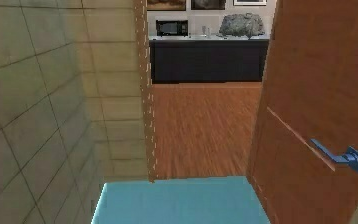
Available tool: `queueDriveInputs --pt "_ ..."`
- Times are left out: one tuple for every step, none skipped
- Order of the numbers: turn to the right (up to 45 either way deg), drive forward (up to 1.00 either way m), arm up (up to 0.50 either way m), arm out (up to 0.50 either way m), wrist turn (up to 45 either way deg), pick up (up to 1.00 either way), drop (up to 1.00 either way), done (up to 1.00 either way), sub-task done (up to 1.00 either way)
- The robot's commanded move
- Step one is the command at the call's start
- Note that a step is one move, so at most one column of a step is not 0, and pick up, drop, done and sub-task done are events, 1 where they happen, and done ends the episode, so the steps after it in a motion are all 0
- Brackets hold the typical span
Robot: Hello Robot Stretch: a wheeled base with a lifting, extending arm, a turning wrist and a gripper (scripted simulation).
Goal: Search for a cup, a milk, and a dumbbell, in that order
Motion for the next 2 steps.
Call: queueDriveInputs --pt "9.0 0.00 0.00 0.00 0.0 0.00 0.00 0.00 0.00" --pt "0.0 1.00 0.00 0.00 0.0 0.00 0.00 0.00 0.00"
